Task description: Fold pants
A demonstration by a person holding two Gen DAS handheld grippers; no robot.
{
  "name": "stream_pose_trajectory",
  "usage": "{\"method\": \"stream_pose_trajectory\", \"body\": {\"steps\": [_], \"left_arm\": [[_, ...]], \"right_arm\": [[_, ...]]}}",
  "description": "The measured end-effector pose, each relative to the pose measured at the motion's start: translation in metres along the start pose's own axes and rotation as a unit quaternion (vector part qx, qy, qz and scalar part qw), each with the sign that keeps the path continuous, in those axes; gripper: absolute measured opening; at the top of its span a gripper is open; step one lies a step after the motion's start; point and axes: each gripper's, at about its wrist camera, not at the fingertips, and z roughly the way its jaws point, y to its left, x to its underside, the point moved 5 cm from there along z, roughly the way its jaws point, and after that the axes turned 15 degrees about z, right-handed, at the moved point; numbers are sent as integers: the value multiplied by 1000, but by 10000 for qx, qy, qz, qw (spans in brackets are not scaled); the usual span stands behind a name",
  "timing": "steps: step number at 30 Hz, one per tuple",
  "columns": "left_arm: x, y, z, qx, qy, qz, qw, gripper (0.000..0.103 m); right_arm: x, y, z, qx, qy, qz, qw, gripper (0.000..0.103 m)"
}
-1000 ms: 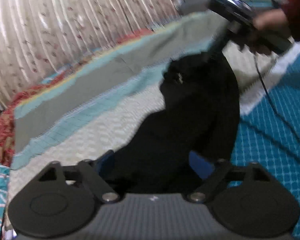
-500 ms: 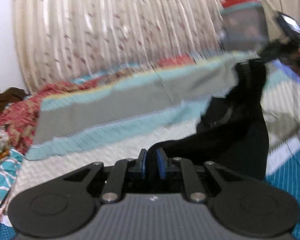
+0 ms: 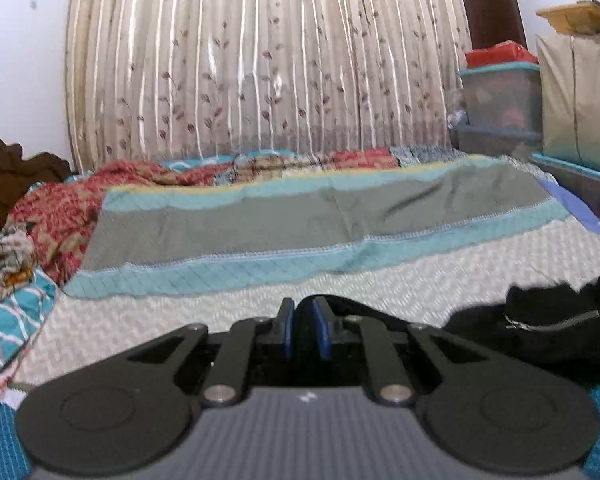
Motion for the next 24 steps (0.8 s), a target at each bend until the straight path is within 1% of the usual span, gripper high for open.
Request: {"method": "stream_pose_trajectory", "body": {"steps": [1, 2, 3, 4, 5, 6, 7, 8, 10, 11, 12, 13, 14, 15, 17, 18, 19, 20, 21, 23, 24], "left_arm": [[2, -3, -2, 18, 27, 11, 10000, 11], [4, -6, -3, -2, 41, 29, 10000, 11], [5, -7, -6, -32, 39, 52, 10000, 11], [5, -7, -8, -41, 27, 59, 10000, 11], [6, -6, -9, -35, 26, 41, 10000, 11], [6, -5, -9, -24, 37, 13, 10000, 11], [5, -4, -9, -23, 53, -13, 10000, 11], [5, -5, -9, -34, 66, -18, 10000, 11], [3, -5, -11, -76, 79, 3, 9999, 11], [1, -6, -12, -92, 73, 10, 9999, 11], [1, -6, -14, -98, 59, 22, 9999, 11], [0, -6, -15, -107, 43, 42, 9999, 11], [-1, -5, -15, -116, 34, 62, 9999, 11], [-2, -6, -14, -129, 34, 79, 9999, 11], [-4, -5, -12, -123, 45, 79, 9999, 11], [-5, -4, -11, -116, 42, 68, 9999, 11], [-7, -4, -10, -128, 29, 61, 9999, 11], [-8, -3, -8, -167, 9, 63, 9998, 11], [-9, -2, -7, -208, -9, 55, 9998, 11], [-12, 3, -3, -245, -44, -5, 9997, 11], [-13, 5, -2, -234, -50, -27, 9997, 11]], "right_arm": [[7, -6, 1, 259, -96, 9, 9996, 47], [14, -7, 1, 368, -214, 113, 9990, 48], [22, -8, -8, 217, -331, 263, 9989, 48], [30, 2, -19, -178, -401, 251, 9987, 48], [41, 16, -30, -588, -407, 57, 9974, 48], [57, 42, -38, -1047, -282, -351, 9935, 48], [71, 67, -44, -1459, -99, -783, 9861, 48], [90, 91, -48, -1857, 118, -1189, 9753, 47], [127, 135, -51, -2542, 629, -1729, 9495, 47], [141, 151, -48, -2717, 829, -1936, 9390, 47], [156, 166, -45, -2792, 989, -2208, 9293, 48], [169, 177, -40, -2771, 1044, -2511, 9215, 50], [176, 185, -34, -2688, 1018, -2741, 9177, 53], [181, 190, -26, -2540, 1000, -2892, 9175, 53], [185, 191, -7, -2374, 1208, -2878, 9199, 51], [182, 189, -1, -2407, 1370, -2775, 9199, 39], [177, 186, 2, -2430, 1461, -2688, 9205, 24], [172, 183, 1, -2365, 1470, -2604, 9245, 4], [166, 174, -5, -2351, 1409, -2392, 9315, 3], [135, 157, -8, -2396, 1264, -1833, 9450, 3], [121, 148, -15, -2424, 1097, -1695, 9489, 3]]}}
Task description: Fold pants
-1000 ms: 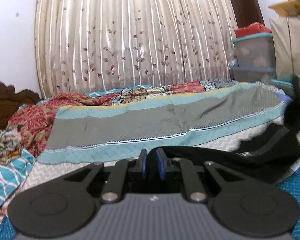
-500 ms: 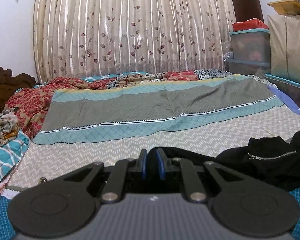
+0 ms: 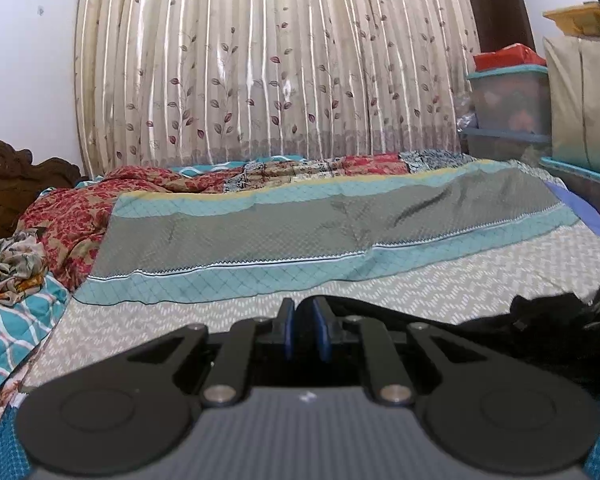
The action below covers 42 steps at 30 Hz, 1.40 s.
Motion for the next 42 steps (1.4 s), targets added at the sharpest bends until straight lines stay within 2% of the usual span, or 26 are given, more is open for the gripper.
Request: {"method": "stream_pose_trajectory", "body": {"steps": [2, 4, 5, 6, 8, 9, 12, 15, 17, 18, 19, 20, 21, 23, 26, 28, 30, 32, 34, 37, 38, 39, 41, 42], "left_arm": [[-3, 2, 2, 41, -27, -3, 10000, 11], [-4, 0, 4, 35, -22, 57, 10000, 11], [-4, -1, 5, 23, -8, 64, 10000, 11], [-4, -1, 6, 21, 5, 48, 10000, 11], [-2, -3, 5, 42, 42, 17, 10000, 11], [-2, -3, 5, 29, 53, 31, 10000, 11], [-2, -3, 4, 34, 82, 89, 9999, 11], [-2, -1, 5, 35, 84, 86, 9999, 11], [-2, -1, 5, 31, 62, 84, 9999, 11], [-2, -1, 6, 17, 52, 87, 9999, 11], [-2, 0, 6, -4, 56, 86, 9999, 11], [-2, 0, 7, -18, 67, 77, 9999, 11], [-4, 2, 9, -41, 72, 72, 9999, 11], [-7, 5, 12, -113, 36, 101, 9999, 11], [-18, 17, 28, -145, 7, 72, 9999, 11], [-30, 24, 48, -119, -47, -2, 9999, 11], [-40, 28, 73, -104, -54, -47, 9999, 11], [-47, 33, 105, -42, 59, -224, 9997, 11], [-51, 41, 141, 26, 279, -478, 9985, 11], [-47, 45, 201, 152, 751, -675, 9948, 11], [-44, 42, 222, 164, 1006, -624, 9928, 18], [-38, 38, 240, 96, 1283, -517, 9903, 28], [-24, 28, 260, -148, 1711, -216, 9849, 30], [-17, 25, 260, -194, 1832, -121, 9828, 30]], "right_arm": [[-5, 9, -17, 19, -249, -393, 9989, 3], [0, 28, -16, -128, -68, -769, 9969, 9], [8, 34, -13, -187, 56, -908, 9957, 16], [14, 41, -5, -245, 186, -1040, 9941, 35], [27, 49, 6, -266, 258, -1152, 9927, 60], [32, 52, 10, -287, 307, -1133, 9927, 62], [34, 57, 17, -427, 501, -976, 9930, 62], [30, 68, 7, -545, 435, -1173, 9906, 65], [31, 68, 12, -395, 466, -1311, 9895, 65], [30, 68, 20, -218, 517, -1336, 9894, 61], [30, 65, 27, -75, 565, -1359, 9891, 49], [27, 61, 31, -1, 620, -1359, 9888, 9], [19, 54, 28, 23, 595, -1161, 9914, 9], [-10, 29, 4, -228, 371, -428, 9981, 8], [-69, -27, -41, -171, -372, 716, 9966, 8], [-103, -66, -63, 35, -849, 1393, 9866, 8], [-138, -108, -77, 340, -1266, 2040, 9701, 8], [-167, -142, -76, 586, -1508, 2511, 9544, 8], [-189, -170, -66, 775, -1602, 2974, 9380, 8], [-213, -195, -34, 1206, -1602, 3284, 9230, 8], [-218, -203, -19, 1360, -1527, 3406, 9177, 10], [-212, -208, -6, 1453, -1398, 3495, 9150, 13], [-199, -214, 17, 1686, -1059, 3511, 9149, 19], [-194, -212, 19, 1730, -1066, 3489, 9148, 26]]}}
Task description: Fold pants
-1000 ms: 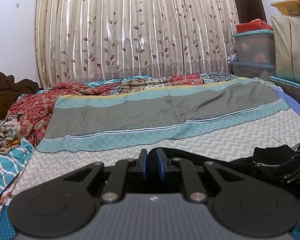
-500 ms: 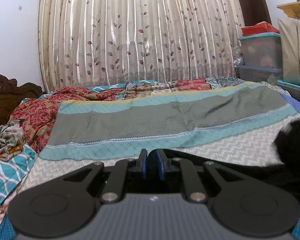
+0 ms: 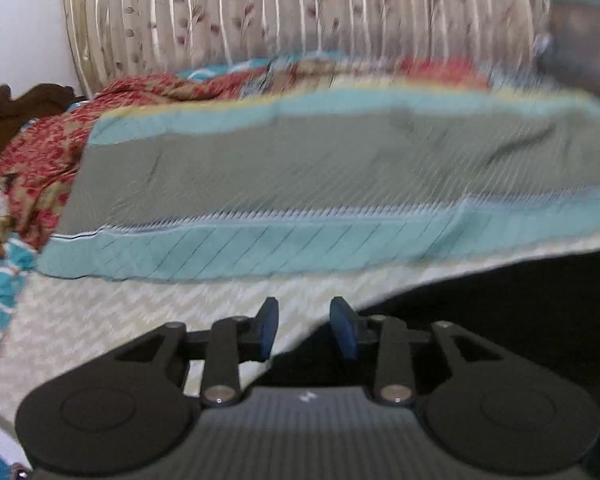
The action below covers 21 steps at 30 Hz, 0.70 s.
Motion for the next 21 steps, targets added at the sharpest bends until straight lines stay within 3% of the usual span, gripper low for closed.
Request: {"method": "stream_pose_trajectory", "body": {"steps": [4, 6, 7, 9, 11, 13, 16, 20, 21], "left_arm": [[35, 8, -47, 484, -228, -252, 9983, 35], [63, 18, -89, 668, -389, -558, 9954, 55], [78, 22, -108, 738, -431, -690, 9939, 58], [109, 24, -137, 891, -297, -901, 9915, 63], [145, 20, -156, 1126, 123, -1219, 9860, 68], [175, 13, -166, 1401, 519, -1591, 9759, 77], [198, 8, -165, 1775, 749, -2206, 9562, 86], [212, 3, -143, 2281, 774, -3352, 9108, 95], [214, 3, -135, 2264, 795, -3543, 9038, 93]], "right_arm": [[29, -26, -31, -604, 125, -406, 9973, 31], [48, -49, -65, -916, 188, -633, 9936, 31], [58, -61, -82, -1063, 209, -732, 9914, 32], [81, -93, -119, -1325, 257, -793, 9877, 39], [104, -124, -147, -1455, 457, -660, 9861, 41], [123, -153, -167, -1457, 646, -444, 9862, 41], [143, -192, -187, -1352, 736, -19, 9881, 42], [148, -226, -181, -1420, 892, 937, 9814, 51], [146, -230, -174, -1428, 882, 1078, 9799, 52]]}}
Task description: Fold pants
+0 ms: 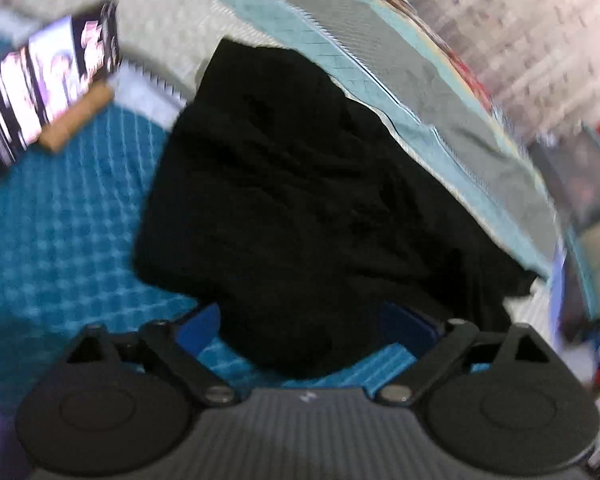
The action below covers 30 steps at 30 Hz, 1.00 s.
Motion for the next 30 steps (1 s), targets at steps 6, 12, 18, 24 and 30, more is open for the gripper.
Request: {"method": "stream_pose_trajectory", "body": {"steps": [6, 12, 18, 24, 30], "left_arm": [[-3, 12, 40, -441, 344, -496, 9972, 12], [-22, 1, -44, -394, -42, -22, 9992, 11], [-11, 8, -75, -825, 225, 523, 9950, 13], [46, 19, -43, -1305, 912, 759, 9843, 31], [11, 28, -114, -1305, -239, 993, 9862, 49]], "right_arm": [[-29, 7, 36, -46, -184, 702, 9974, 9], [-67, 71, -37, -421, -1264, -63, 9911, 8], [-81, 66, -72, -126, -1492, -550, 9872, 8], [-53, -12, -36, 1253, -1116, -202, 9856, 21], [-70, -49, -90, 1416, -1796, 827, 9700, 37]]}}
